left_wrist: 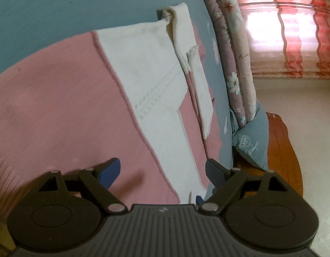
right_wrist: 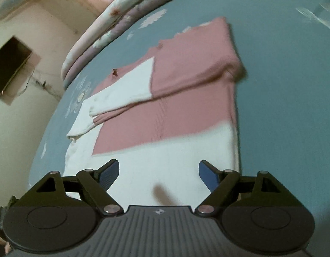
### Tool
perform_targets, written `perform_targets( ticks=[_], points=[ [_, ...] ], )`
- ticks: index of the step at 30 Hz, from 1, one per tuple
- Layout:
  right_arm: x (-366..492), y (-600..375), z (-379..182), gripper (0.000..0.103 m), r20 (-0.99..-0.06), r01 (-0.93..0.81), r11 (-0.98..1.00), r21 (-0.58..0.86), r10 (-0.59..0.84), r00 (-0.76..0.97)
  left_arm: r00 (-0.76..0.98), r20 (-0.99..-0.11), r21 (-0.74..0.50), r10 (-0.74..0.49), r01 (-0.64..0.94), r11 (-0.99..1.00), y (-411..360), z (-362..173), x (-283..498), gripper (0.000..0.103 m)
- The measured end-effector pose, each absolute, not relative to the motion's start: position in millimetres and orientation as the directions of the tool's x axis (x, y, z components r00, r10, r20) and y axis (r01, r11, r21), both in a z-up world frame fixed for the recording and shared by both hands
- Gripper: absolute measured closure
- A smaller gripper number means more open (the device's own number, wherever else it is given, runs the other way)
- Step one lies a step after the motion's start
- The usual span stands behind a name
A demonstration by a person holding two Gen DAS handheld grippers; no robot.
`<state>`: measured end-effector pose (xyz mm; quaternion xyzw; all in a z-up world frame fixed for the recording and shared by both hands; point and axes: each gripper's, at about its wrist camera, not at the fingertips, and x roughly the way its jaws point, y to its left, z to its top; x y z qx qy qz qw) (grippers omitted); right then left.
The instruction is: Fold clothes
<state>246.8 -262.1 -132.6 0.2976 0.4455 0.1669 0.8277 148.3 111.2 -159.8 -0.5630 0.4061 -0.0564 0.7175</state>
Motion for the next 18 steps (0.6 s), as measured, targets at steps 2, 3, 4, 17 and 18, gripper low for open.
perform_targets(
  ticks=[2,3,4,17,18],
  points=[
    [223.3,-265.1,-135.6,0.017,-0.627,0.038,0.744,0.667,0.532,0.569,0.641,-0.54,-0.841,-0.546,-0.385,0.38,110.9,-153.3,148.2,0.016],
    [212.6,-267.7,-136.3,0.017,-0.619,0.055,0.733,0.678,0.529,0.58,0.626,-0.553,-0.833,-0.55,-0.391,0.392,111.7,-150.3,148.8,0.016],
    [202.3,-269.5,-136.6,0.017,-0.606,0.063,0.722,0.689,0.526,0.597,0.612,-0.566,-0.824,-0.553,-0.397,0.404,112.4,-147.2,149.4,0.016],
    [194.9,-236.3,-120.1,0.017,-0.566,-0.079,0.771,0.632,0.529,0.632,0.78,-0.439,-0.855,-0.446,-0.211,0.473,141.0,-100.2,298.8,0.013],
    [196.9,-231.1,-117.6,0.017,-0.57,-0.096,0.784,0.613,0.524,0.633,0.786,-0.455,-0.841,-0.419,-0.224,0.493,139.2,-106.2,305.4,0.013]
  ],
)
